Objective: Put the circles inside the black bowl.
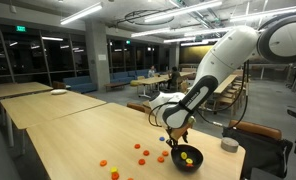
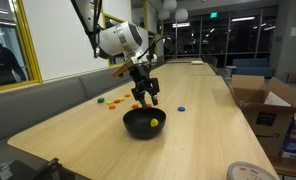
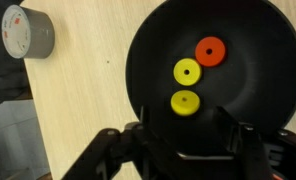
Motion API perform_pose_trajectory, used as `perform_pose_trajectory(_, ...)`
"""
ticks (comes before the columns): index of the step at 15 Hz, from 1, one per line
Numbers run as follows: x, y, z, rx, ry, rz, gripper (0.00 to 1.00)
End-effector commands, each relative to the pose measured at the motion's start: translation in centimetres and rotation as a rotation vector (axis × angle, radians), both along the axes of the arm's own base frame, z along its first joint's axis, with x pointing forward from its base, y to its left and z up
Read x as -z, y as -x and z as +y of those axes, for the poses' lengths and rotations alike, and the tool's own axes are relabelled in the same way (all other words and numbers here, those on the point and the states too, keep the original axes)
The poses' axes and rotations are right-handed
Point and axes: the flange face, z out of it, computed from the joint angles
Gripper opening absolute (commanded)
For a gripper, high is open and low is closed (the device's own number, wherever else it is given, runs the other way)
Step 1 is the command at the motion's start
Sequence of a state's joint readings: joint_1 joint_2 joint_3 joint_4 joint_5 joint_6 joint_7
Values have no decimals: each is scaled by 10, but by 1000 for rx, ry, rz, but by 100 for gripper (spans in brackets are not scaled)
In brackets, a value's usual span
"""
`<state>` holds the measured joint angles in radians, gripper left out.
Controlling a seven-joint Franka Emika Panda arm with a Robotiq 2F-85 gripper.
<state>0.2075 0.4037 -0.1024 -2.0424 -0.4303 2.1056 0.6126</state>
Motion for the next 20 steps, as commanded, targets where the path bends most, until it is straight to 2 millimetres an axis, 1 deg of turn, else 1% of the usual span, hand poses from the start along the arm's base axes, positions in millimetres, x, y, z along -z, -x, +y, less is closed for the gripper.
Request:
perform_pose_trajectory(1,-24,4,7,-61,-103,-99,96)
perform_pose_trajectory(2,-28,3,12,-82,-121,-128,100)
perform_pose_trajectory(4,-34,3,30,-137,-158,-188,100)
perform_pose_trajectory(7,-37,6,65,-223,-261,-280,100)
perform_pose_trajectory(9,-31,8,92,-271,-341,-312,100)
perform_pose_trajectory(12,-16,8,129,-340,-437,-287,100)
perform_pose_trajectory(14,-8,11,148,-381,-479,-252,100)
perform_pose_trajectory(17,9,9,173,-459,-525,-195,100)
perform_pose_trajectory(20,25,2,191,-523,-554,-159,100)
